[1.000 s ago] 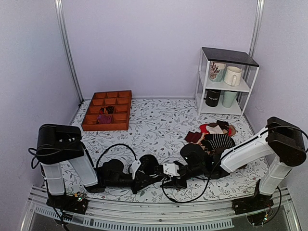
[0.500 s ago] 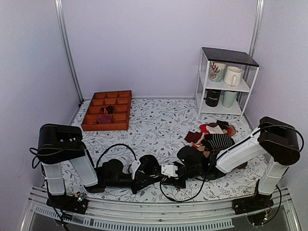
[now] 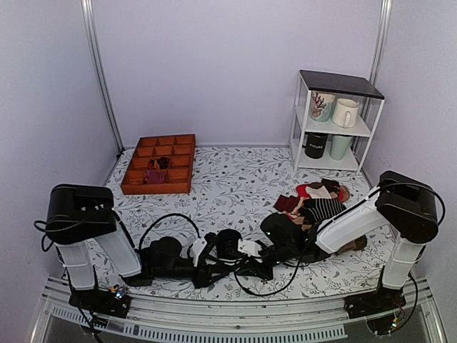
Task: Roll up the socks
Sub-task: Roll the sock at the center of the board.
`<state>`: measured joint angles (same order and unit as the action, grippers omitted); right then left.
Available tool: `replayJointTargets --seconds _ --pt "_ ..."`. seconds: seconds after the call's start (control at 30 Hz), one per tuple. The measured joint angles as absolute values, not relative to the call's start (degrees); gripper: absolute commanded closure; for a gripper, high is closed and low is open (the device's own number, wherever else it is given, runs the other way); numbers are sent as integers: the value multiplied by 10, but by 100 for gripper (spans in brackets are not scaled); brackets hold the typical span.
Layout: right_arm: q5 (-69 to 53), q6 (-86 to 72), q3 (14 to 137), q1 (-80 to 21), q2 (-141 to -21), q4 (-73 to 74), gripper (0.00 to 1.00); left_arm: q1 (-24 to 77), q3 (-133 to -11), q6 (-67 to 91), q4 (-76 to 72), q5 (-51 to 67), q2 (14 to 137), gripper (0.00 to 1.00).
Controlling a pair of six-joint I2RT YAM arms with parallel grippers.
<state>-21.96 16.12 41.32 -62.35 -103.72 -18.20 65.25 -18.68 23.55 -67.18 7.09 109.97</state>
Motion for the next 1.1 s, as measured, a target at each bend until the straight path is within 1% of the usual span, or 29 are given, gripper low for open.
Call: replayJointTargets --seconds 0.07,0.17,0.27,0.37,0.47,0.63,0.7,0.8,0.87,0.9,1.0,1.1 --pt "-249 142 427 -613 -1054 -182 82 655 -163 233 -658 52 1064 30" --pt "-298 111 455 -594 -1080 -175 83 680 -115 218 -624 -4 999 20" --pt "-350 76 482 -576 -1102 -147 82 743 -98 184 -566 -77 945 16" --pt "-393 53 513 -564 -1122 -109 82 777 -110 144 -529 -120 929 20" --pt "-430 36 552 -556 -1143 -57 82 788 -135 98 -507 -164 936 24" --pt "-457 11 590 -548 -1160 7 82 790 -140 24 -527 -210 952 32" --pt "-466 1 601 -546 -1165 26 82 790 -135 1 -541 -215 958 37" --pt "-479 -11 610 -545 -1170 46 82 784 -133 -25 -555 -209 962 42" --pt "-487 -16 611 -544 -1171 56 82 780 -133 -34 -565 -194 963 52" --pt "-490 -17 611 -544 -1171 61 82 777 -133 -36 -569 -186 963 54" --pt "-502 -21 612 -544 -1174 71 82 766 -136 -46 -577 -161 969 56" --pt "-509 -23 615 -543 -1176 79 82 752 -145 -49 -580 -139 987 52"
